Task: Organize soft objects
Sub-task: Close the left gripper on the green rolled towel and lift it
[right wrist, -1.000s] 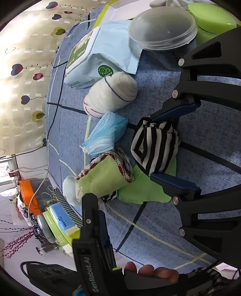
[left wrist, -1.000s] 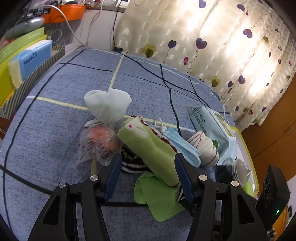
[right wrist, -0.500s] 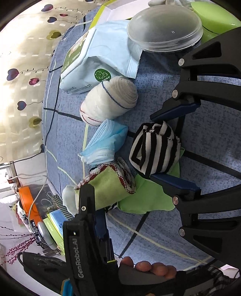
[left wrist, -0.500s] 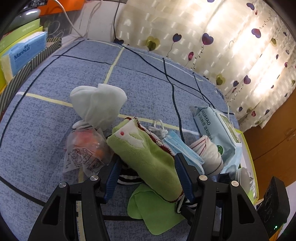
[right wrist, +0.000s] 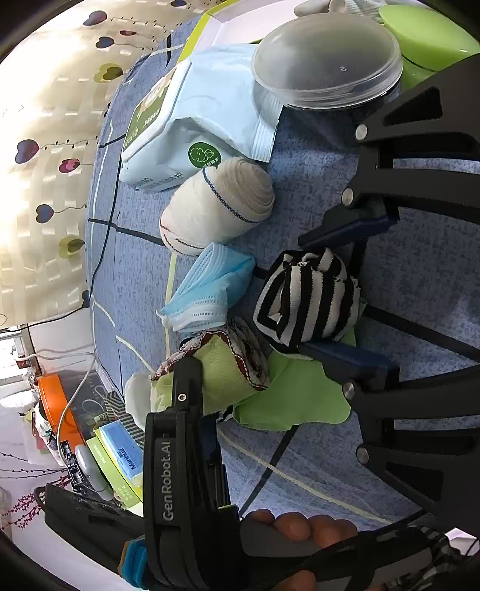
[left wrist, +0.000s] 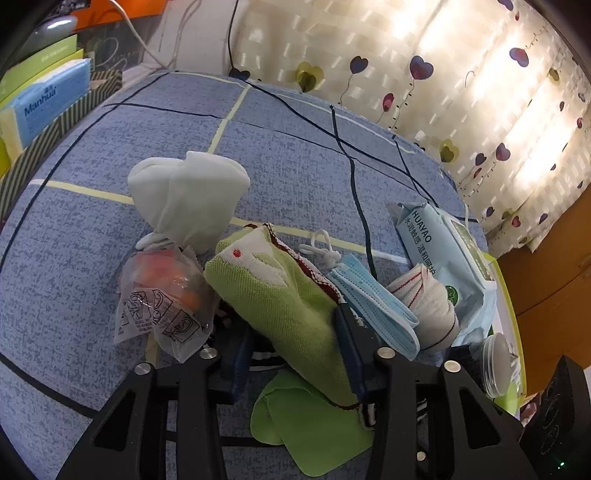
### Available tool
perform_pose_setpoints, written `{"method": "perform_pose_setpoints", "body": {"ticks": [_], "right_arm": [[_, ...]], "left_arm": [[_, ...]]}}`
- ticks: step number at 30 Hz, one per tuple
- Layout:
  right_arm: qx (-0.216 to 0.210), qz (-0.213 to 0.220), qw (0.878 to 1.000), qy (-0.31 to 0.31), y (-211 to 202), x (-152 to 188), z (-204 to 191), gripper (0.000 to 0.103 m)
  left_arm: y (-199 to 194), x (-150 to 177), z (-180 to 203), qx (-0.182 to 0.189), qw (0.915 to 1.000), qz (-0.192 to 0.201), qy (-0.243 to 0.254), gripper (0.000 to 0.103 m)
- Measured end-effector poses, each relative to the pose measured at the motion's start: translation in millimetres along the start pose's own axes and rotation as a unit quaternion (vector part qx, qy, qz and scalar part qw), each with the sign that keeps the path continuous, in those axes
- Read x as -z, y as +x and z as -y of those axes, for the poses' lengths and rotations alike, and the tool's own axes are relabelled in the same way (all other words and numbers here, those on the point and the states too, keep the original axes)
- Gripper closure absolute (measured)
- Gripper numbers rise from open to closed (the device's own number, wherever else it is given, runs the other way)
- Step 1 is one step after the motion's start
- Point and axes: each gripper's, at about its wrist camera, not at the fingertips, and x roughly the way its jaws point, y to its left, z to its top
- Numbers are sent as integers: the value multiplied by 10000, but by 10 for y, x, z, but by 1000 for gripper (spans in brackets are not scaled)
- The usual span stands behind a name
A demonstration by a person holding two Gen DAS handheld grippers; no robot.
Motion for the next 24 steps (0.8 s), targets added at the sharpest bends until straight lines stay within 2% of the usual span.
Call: {"method": "perform_pose_setpoints", "body": {"ticks": [8,17,24], "right_arm": [[33,4,10000,13,-11,1,8,67],[67,37,10000,15,-65,18,2,81],[102,130,9999,-21,-164,39,6,82]], "left_arm": [[-34,23,78,-109,9996,131,216,78],[-160,75,154,-68,9989,304,364,81],[-333,127,239,-174,9969,487,597,81]]}}
